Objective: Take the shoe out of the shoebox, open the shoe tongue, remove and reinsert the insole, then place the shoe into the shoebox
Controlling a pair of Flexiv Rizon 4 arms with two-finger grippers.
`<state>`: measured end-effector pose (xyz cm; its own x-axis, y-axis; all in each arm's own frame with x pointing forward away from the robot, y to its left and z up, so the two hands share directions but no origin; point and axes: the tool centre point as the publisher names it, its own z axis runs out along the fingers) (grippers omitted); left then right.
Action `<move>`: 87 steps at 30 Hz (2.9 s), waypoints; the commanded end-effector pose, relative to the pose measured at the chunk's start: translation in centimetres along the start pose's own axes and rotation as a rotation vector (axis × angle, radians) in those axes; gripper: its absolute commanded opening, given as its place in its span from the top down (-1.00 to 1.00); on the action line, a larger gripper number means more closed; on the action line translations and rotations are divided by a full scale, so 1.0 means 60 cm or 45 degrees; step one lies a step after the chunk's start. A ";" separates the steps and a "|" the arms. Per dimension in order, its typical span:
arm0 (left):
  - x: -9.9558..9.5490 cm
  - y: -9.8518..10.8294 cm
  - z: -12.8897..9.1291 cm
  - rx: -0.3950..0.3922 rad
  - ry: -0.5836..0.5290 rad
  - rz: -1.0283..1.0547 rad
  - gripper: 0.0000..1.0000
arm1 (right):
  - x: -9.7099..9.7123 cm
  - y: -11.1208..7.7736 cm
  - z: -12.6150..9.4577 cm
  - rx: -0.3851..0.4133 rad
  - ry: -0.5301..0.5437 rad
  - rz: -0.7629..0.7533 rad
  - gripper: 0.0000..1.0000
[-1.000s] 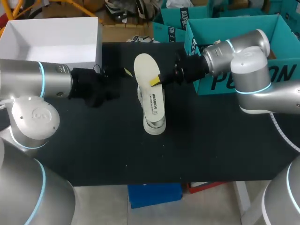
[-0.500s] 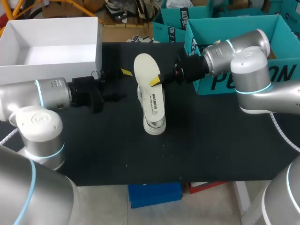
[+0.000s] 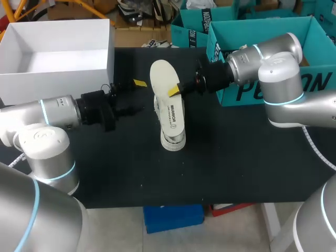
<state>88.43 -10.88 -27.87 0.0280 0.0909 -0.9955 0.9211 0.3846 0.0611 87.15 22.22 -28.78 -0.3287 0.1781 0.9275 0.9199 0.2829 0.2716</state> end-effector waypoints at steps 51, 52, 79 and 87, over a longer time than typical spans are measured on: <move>-0.011 -0.019 0.085 0.051 -0.172 0.076 0.03 | -0.001 0.001 0.001 0.000 0.000 0.000 1.00; -0.011 -0.019 0.086 0.053 -0.172 0.076 0.04 | -0.001 0.001 0.001 0.000 0.000 0.000 1.00; -0.009 -0.030 0.085 0.158 -0.091 0.041 1.00 | 0.016 -0.023 -0.030 -0.072 -0.137 0.029 -1.00; -0.006 -0.053 0.069 0.202 0.085 -0.121 1.00 | 0.028 -0.059 -0.065 -0.158 -0.245 0.074 -1.00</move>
<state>87.87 -16.52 -28.71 -0.0531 0.0530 -0.9972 0.9690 0.2441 -0.0386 86.07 19.02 -28.03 -0.2994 0.3165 0.9001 0.9478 0.2070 0.2425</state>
